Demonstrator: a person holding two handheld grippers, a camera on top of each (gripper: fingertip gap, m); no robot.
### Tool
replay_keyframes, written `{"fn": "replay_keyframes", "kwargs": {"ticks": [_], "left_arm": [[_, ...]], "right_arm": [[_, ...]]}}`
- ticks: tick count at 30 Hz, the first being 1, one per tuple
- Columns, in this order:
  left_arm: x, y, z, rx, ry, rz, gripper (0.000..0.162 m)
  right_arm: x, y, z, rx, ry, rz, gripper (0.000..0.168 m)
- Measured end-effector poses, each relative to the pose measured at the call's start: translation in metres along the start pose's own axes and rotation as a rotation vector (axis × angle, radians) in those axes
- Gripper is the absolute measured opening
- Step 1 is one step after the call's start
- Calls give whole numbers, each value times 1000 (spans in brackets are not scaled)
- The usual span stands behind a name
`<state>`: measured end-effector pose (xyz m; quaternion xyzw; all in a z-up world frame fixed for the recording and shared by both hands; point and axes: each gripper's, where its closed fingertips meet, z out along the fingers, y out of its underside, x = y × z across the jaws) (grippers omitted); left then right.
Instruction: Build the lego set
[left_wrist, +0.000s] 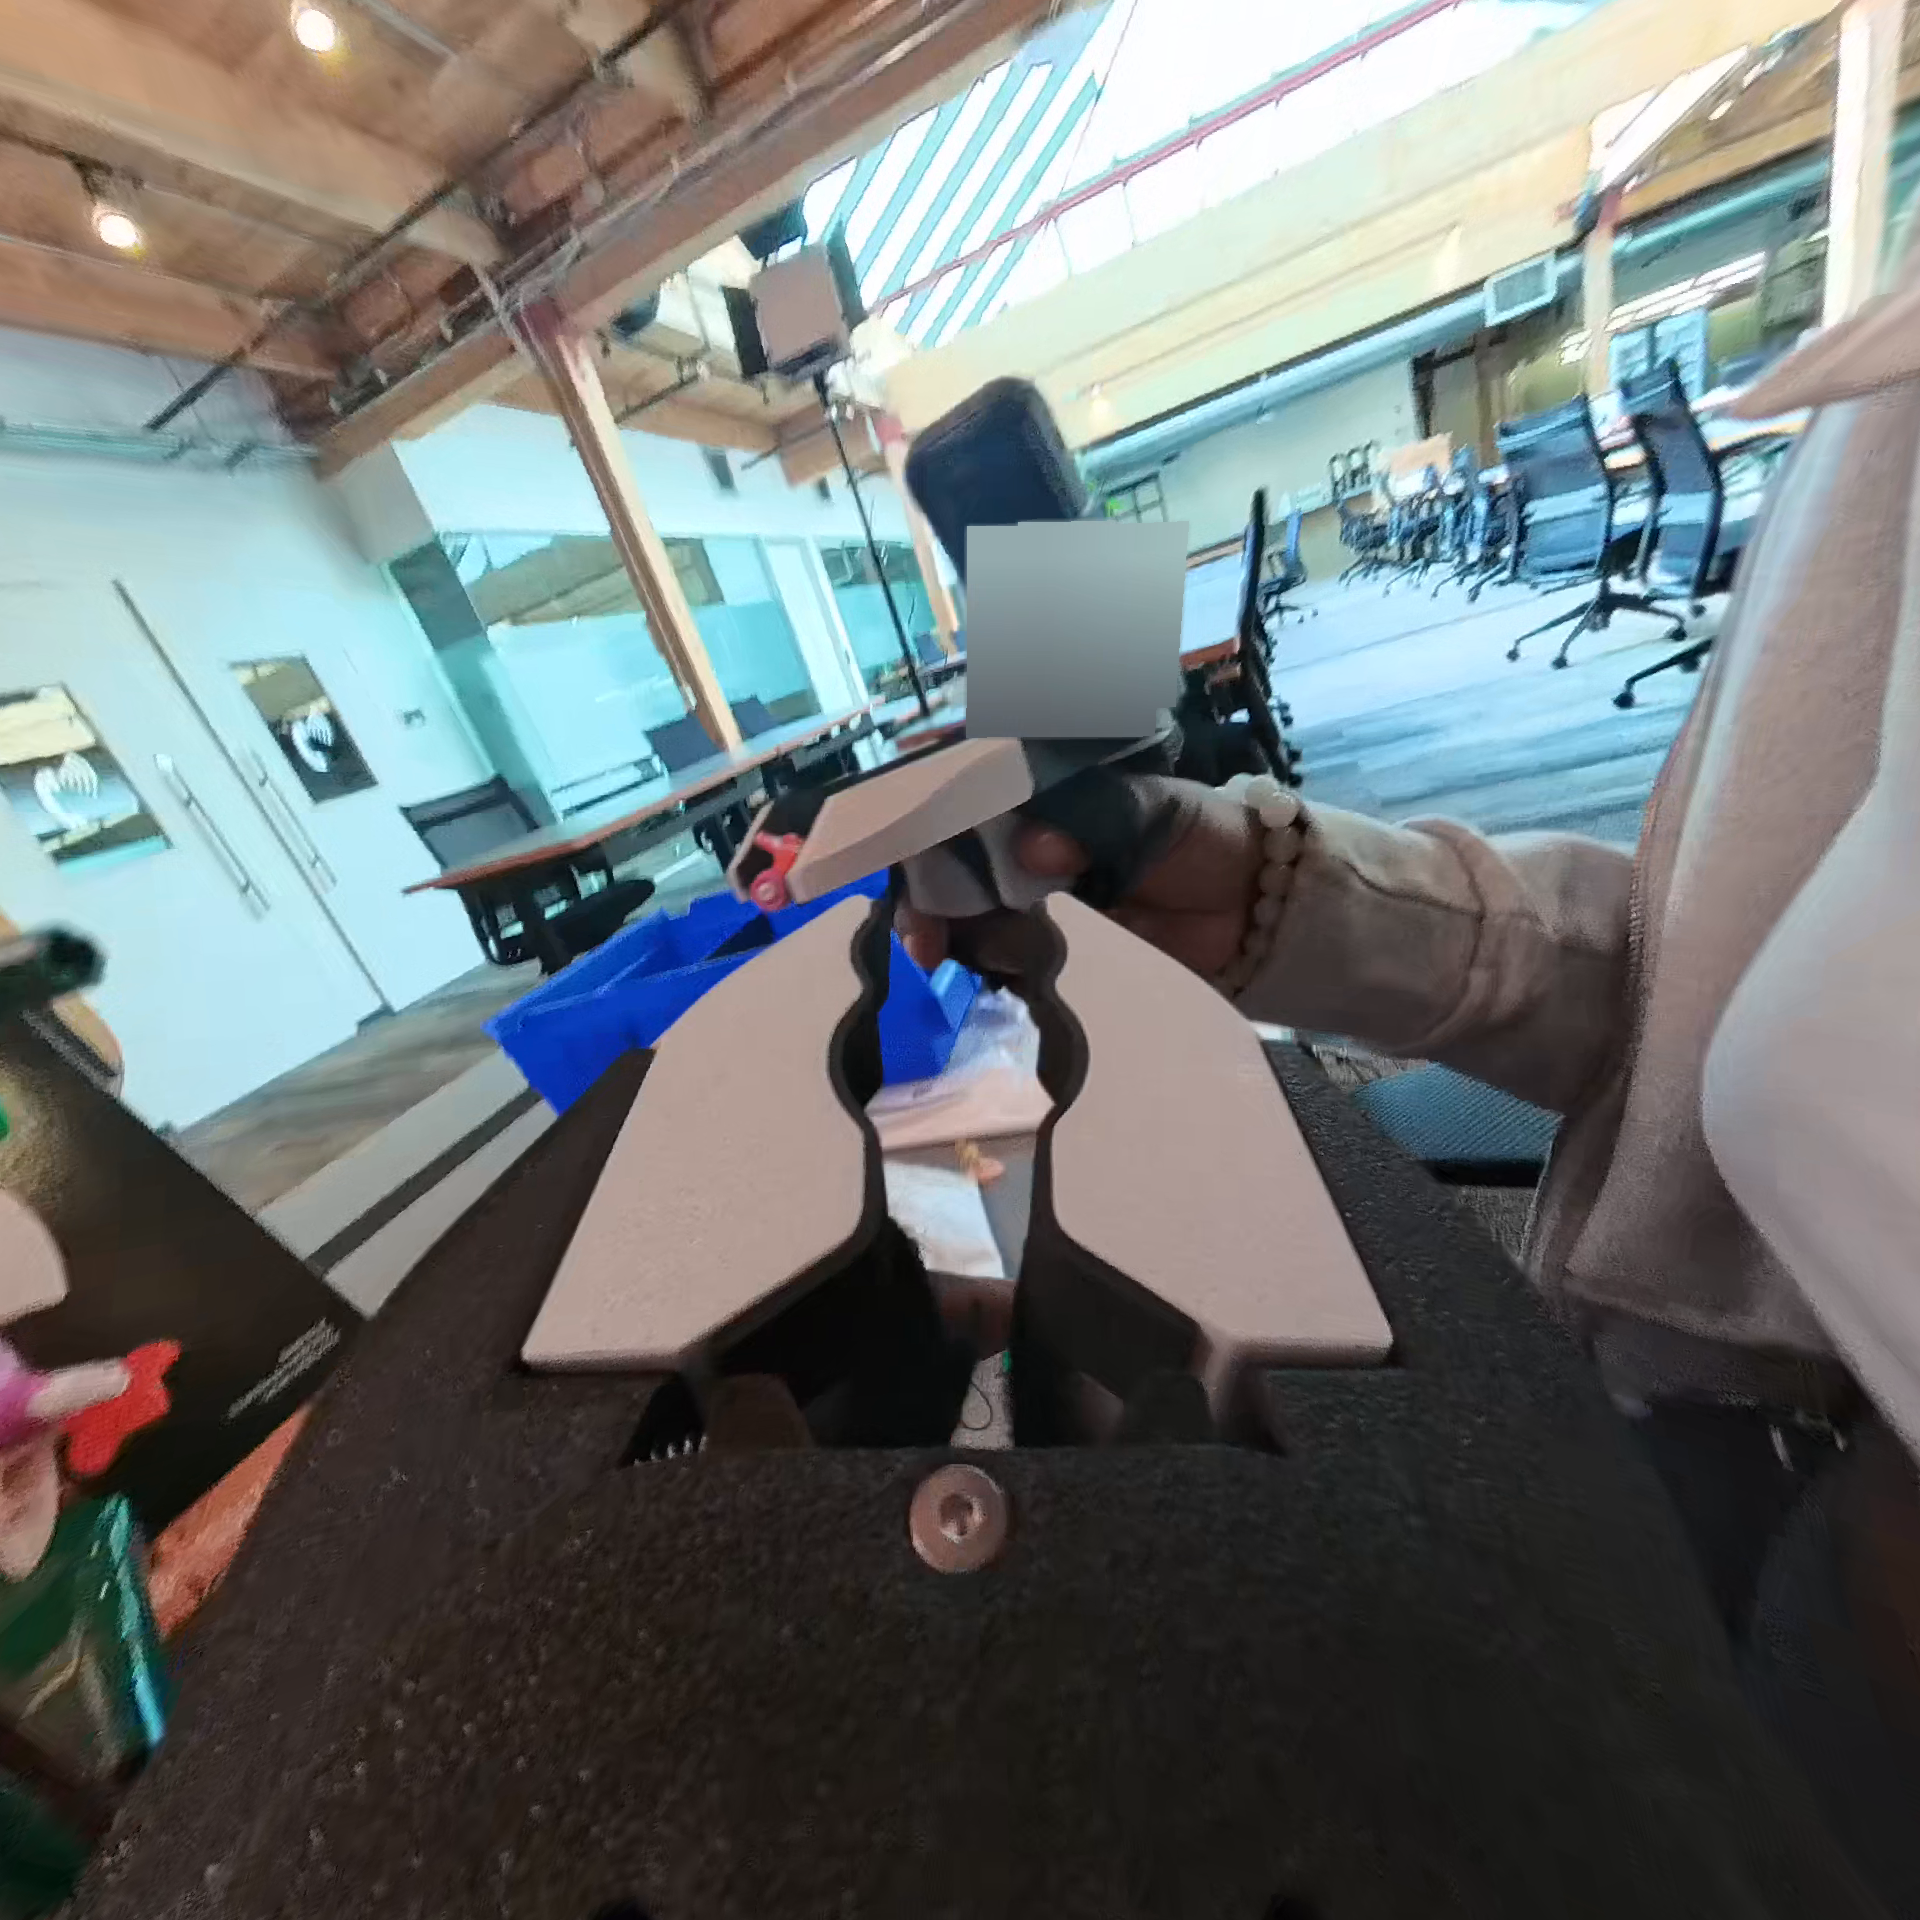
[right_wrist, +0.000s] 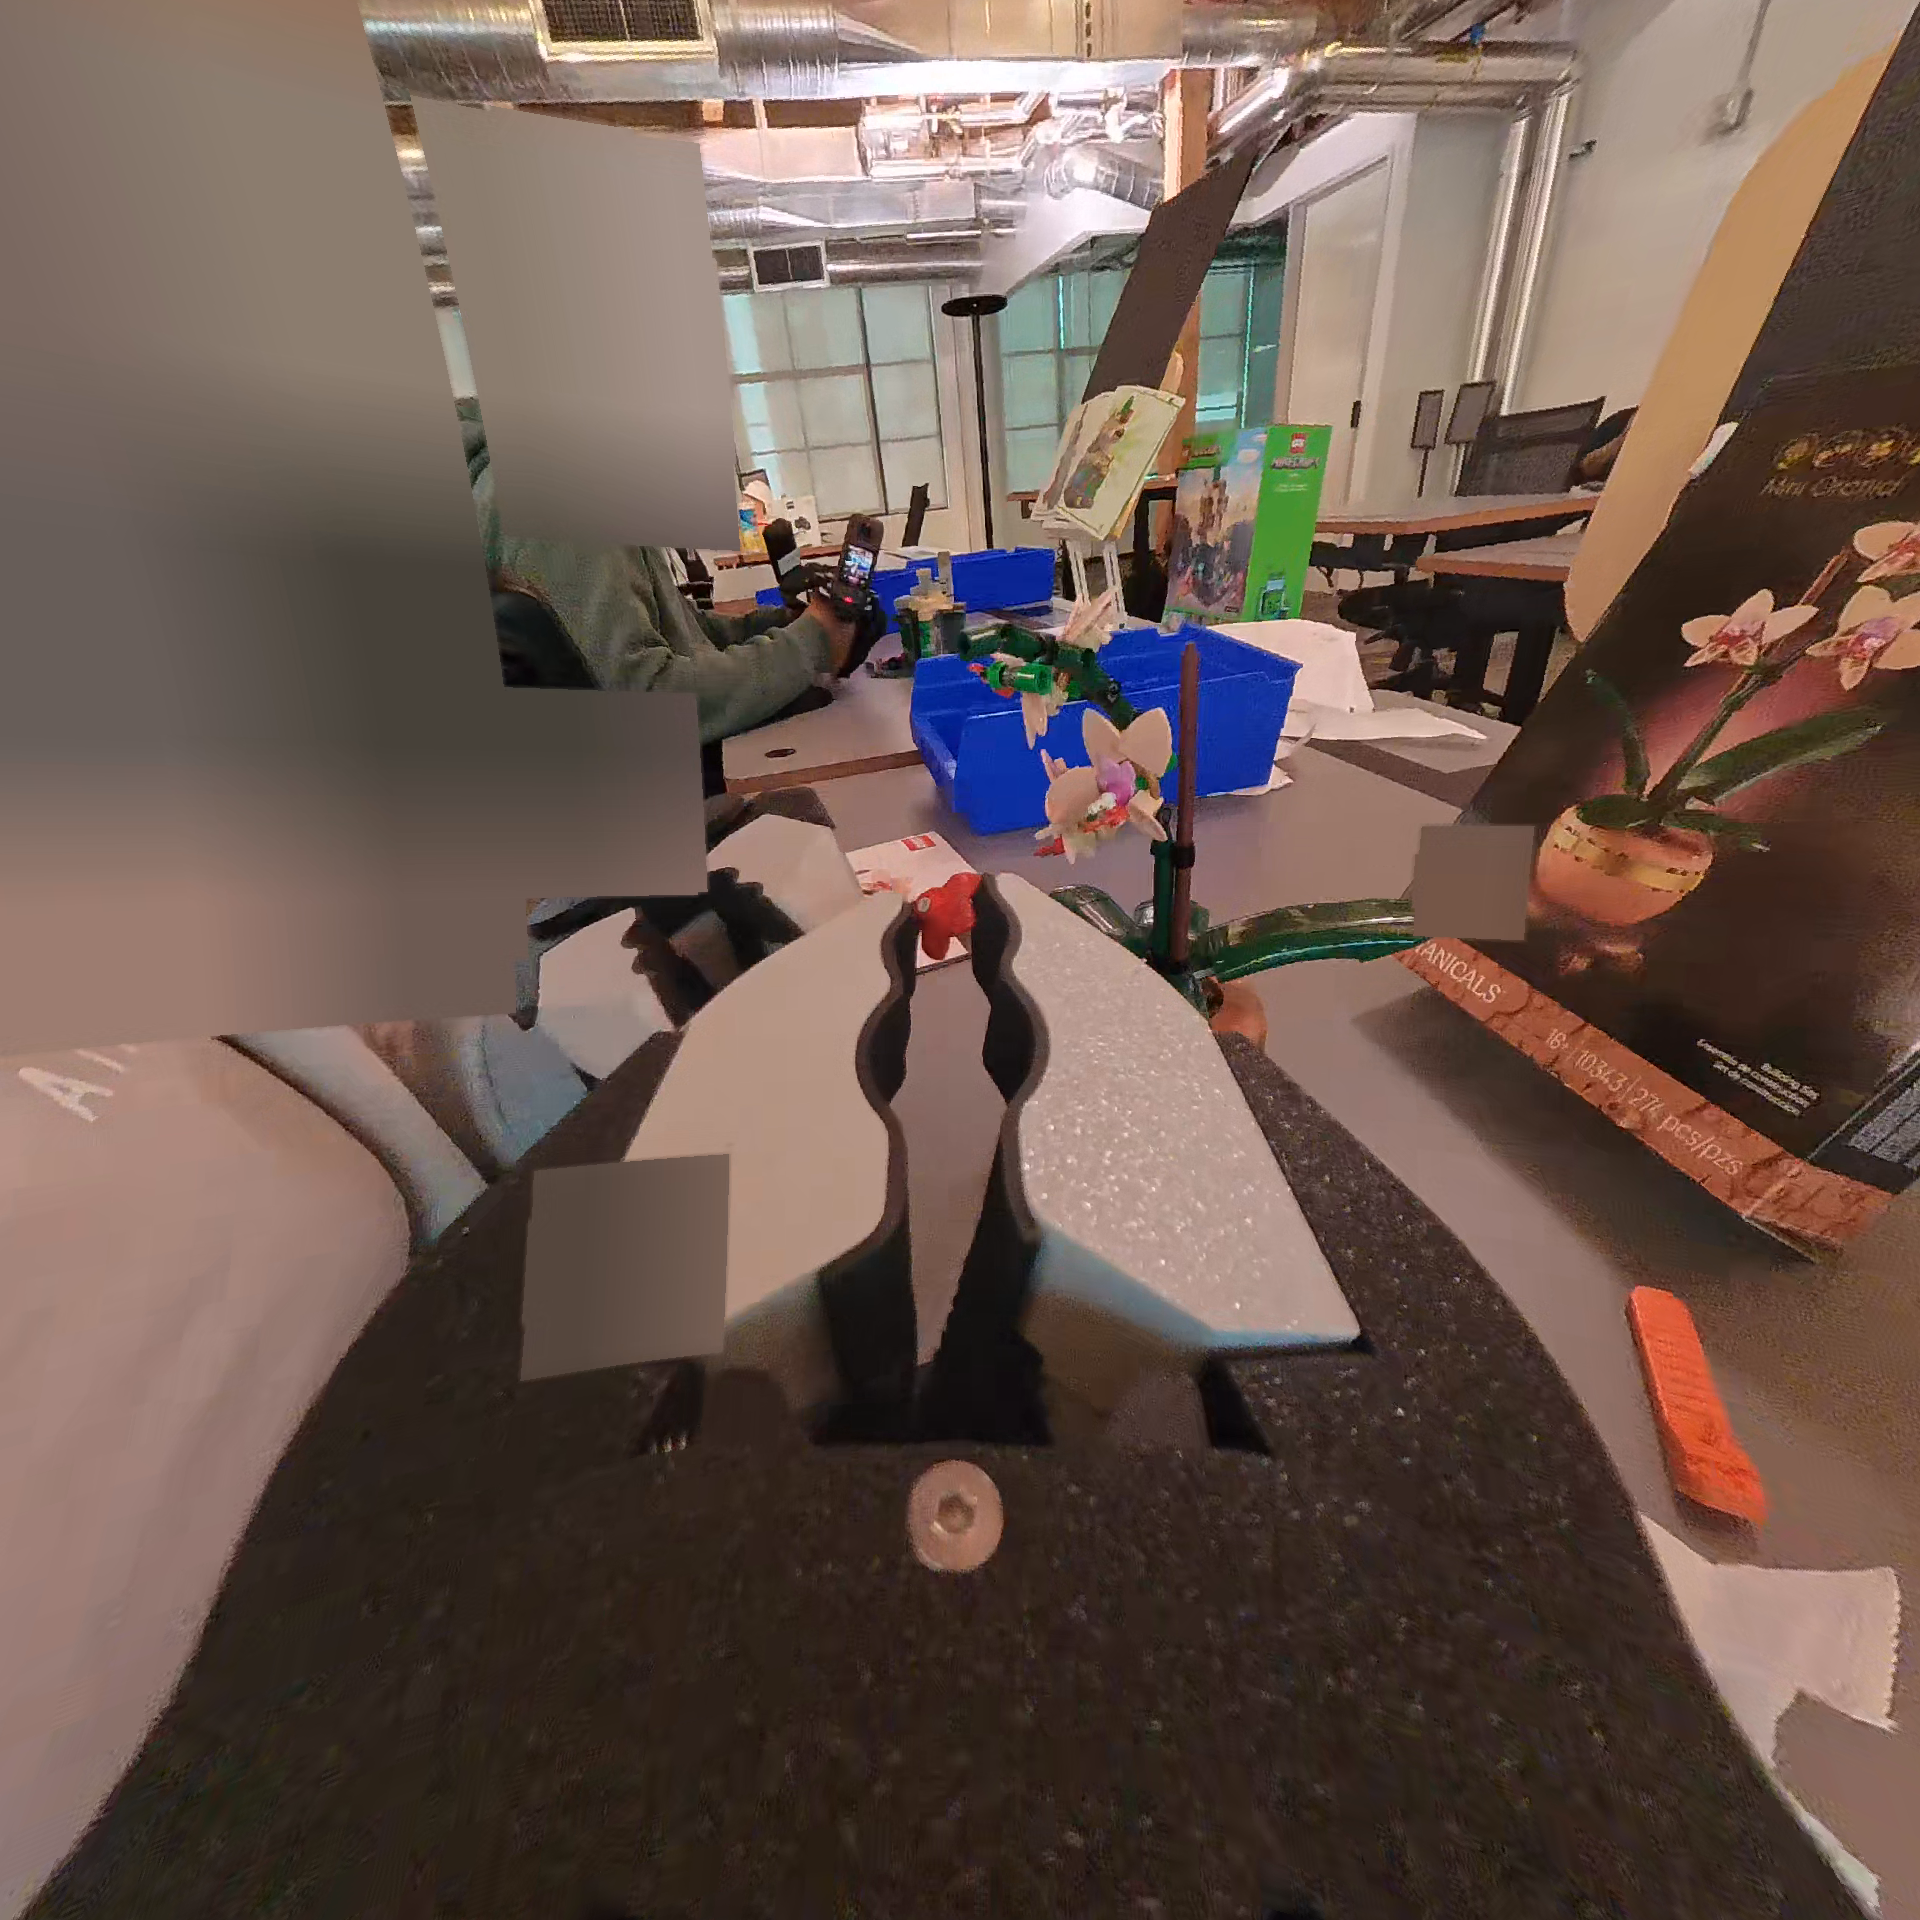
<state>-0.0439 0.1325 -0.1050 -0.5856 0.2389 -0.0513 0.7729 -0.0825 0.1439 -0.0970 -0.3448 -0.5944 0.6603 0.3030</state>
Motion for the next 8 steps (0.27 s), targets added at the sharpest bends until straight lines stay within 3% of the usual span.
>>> {"fn": "replay_keyframes", "kwargs": {"ticks": [5,8], "left_arm": [[2,-5,3,-12,-105,118,25],[-1,-10,-2,-70,-139,192,26]], "right_arm": [[-18,-3,-10,28,20,-34,9],[-33,-14,-18,79,-53,65,9]]}}
